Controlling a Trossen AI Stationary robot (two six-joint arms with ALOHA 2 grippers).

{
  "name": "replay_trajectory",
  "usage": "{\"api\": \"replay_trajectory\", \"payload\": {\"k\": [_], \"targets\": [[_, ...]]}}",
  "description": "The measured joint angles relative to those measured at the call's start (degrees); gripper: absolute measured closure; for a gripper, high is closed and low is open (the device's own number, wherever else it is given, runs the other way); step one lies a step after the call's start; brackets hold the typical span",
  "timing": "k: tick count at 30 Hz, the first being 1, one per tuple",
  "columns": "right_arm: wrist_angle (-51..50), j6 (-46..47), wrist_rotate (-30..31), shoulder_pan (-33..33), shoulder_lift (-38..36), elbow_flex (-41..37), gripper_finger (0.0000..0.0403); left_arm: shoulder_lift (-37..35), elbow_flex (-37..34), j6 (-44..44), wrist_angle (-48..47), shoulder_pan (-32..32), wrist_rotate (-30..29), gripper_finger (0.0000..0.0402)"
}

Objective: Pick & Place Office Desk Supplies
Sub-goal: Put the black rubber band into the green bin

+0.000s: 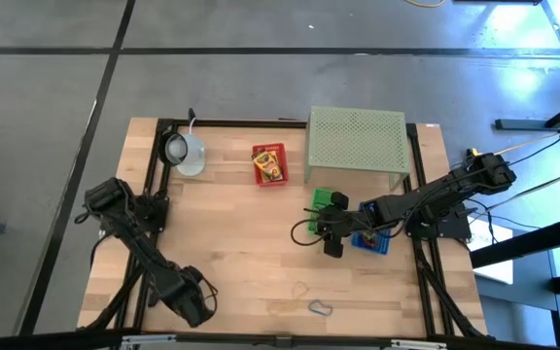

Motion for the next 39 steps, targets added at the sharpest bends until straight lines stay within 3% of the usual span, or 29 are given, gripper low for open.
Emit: {"api": "replay_trajectory", "payload": {"k": [7,15,26,39], "targets": [[-0.02,0.0,-0.02,0.0,-0.01,0.0,0.0186,-0.02,1.46,1.77,-6.58,-0.28,1.92,0.03],[-0.02,-0.02,-0.26,-0.01,-0.01,0.0,0.0186,-0.04,0.95,-7.42,-10.07,-4.87,7.37,0.0274],[0.15,0.03,-0.43,0.0,-0.01,-0.02,0.0186,-0.2,0.71,-9.76,-10.28,-5.61,2.71,0.0199],[0.15,0.2,-0.46,0.01,-0.01,-0.02,0.0186,-0.17,0.66,-12.59,-10.96,-5.89,0.4,0.0203]]}}
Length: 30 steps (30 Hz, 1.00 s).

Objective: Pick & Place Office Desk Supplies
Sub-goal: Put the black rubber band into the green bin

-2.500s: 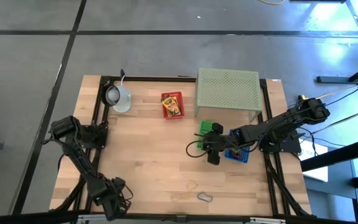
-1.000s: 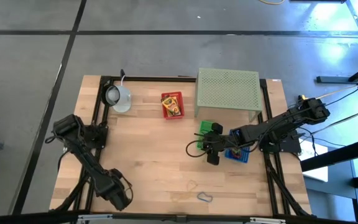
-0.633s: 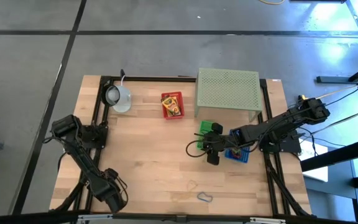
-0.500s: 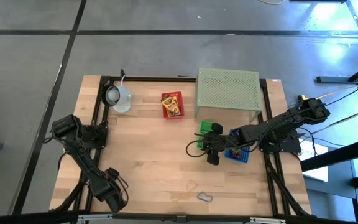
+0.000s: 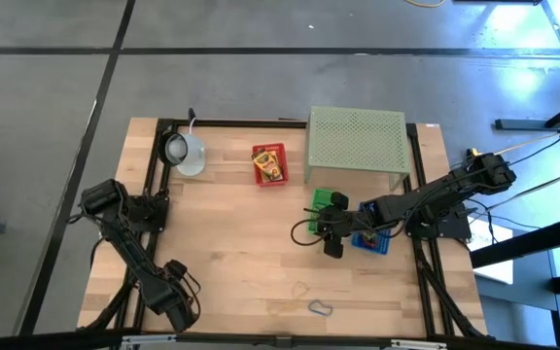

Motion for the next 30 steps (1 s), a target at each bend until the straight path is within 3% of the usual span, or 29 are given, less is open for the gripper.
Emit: {"api": "replay_trajectory", "payload": {"k": [4,12,22,26,30], "targets": [[0.0,0.0,-0.02,-0.02,0.0,0.0,0.0186,0.11,0.0,3.47,0.5,-0.09,-0.09,0.0207],[0.01,0.0,-0.02,-0.01,0.0,0.0,0.0186,0.24,-1.25,23.37,0.89,-0.43,-0.7,0.0216],[0.02,0.0,-0.02,0.0,0.0,0.0,0.0186,-0.17,-7.72,26.13,8.41,-1.33,3.82,0.0219],[0.02,0.0,-0.02,0.0,0.0,0.0,0.0186,-0.02,-7.82,27.11,9.5,-1.18,5.7,0.0252],[0.04,0.0,-0.02,-0.01,0.0,0.0,0.0186,0.04,-7.84,27.74,11.18,-1.18,5.94,0.0321]]}}
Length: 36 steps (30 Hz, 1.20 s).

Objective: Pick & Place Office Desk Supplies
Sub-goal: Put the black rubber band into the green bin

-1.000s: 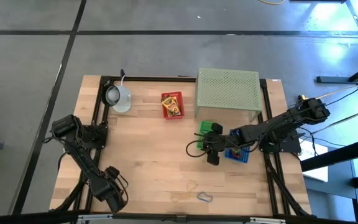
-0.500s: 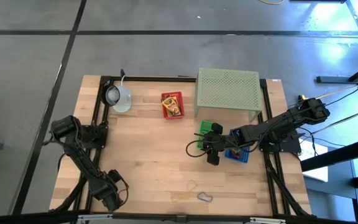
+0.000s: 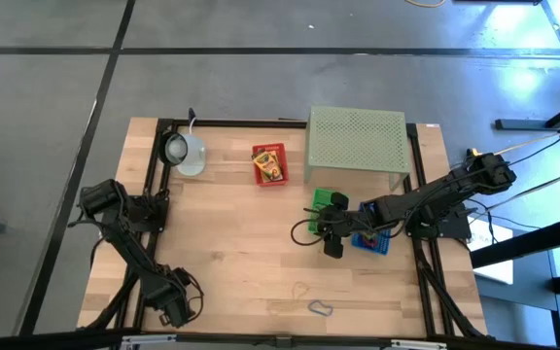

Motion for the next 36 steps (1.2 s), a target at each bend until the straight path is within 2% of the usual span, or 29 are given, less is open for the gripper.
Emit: {"api": "replay_trajectory", "payload": {"k": [4,11,16,19,27,32,34,36], "targets": [[0.12,0.0,0.0,0.01,0.0,0.0,0.0186,0.0,-0.13,0.7,2.15,0.63,0.2,0.0388],[0.23,-0.02,0.0,0.01,0.0,0.0,0.0186,0.31,2.21,4.35,-0.2,2.75,-3.15,0.0393],[0.42,-0.02,0.0,0.02,0.0,0.0,0.0186,0.31,5.34,7.56,-2.5,4.26,-9.33,0.0394],[0.44,-0.02,0.0,0.01,0.0,0.0,0.0186,0.31,8.22,11.03,-2.36,5.48,-18.19,0.0394],[1.55,-0.03,0.0,0.02,0.0,0.0,0.0186,0.28,17.96,28.82,-0.14,10.9,-51.83,0.0391],[6.93,-0.02,-0.15,0.02,0.0,0.0,0.0186,0.2,22.7,46.99,9.81,14.66,-73.66,0.0391],[11.08,-0.02,-0.15,0.02,0.0,0.0,0.0186,0.2,23.69,54.97,15.49,16.06,-79.87,0.0391],[14.89,0.51,-1.1,0.17,0.0,0.0,0.0186,0.15,24.0,62.06,21.39,17.28,-83.49,0.0391]]}}
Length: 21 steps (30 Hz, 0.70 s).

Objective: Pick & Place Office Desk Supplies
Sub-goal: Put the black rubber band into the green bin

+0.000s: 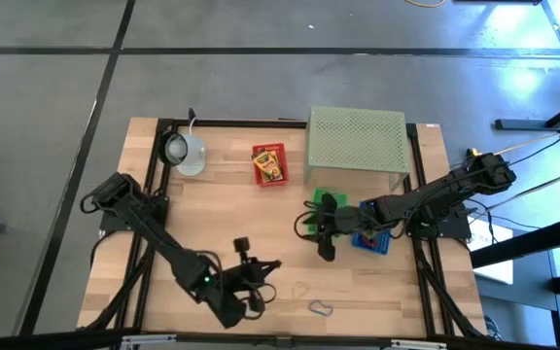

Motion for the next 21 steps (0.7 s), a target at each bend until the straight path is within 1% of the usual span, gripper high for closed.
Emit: {"api": "replay_trajectory", "payload": {"k": [3,6,8,11,15,17,21], "targets": [[4.68,0.19,-5.43,0.95,0.0,0.0,0.0186,0.0,0.0,7.68,7.0,1.62,-1.74,0.0391],[8.85,-4.42,-11.04,3.35,0.0,0.0,0.0186,0.0,-0.02,10.61,11.61,3.28,-1.8,0.0391],[11.03,-8.28,-12.93,5.17,0.0,0.0,0.0186,0.0,-0.02,11.66,13.25,4.38,-1.7,0.0391],[13.59,-12.48,-13.85,7.42,0.0,0.0,0.0186,0.06,-0.02,12.61,14.58,5.75,-1.72,0.0391],[16.36,-14.59,-13.85,9.13,0.0,0.0,0.0186,1.9,-0.04,14.02,16.99,7.46,-0.85,0.0391],[16.84,-14.65,-13.83,9.37,0.0,0.0,0.0186,3.27,-0.04,16.35,19.71,8.4,1.3,0.0391],[16.69,-14.1,-14.21,9.36,0.0,-0.03,0.0186,5.12,-0.12,22.7,25.73,9.83,7.57,0.0391]]}}
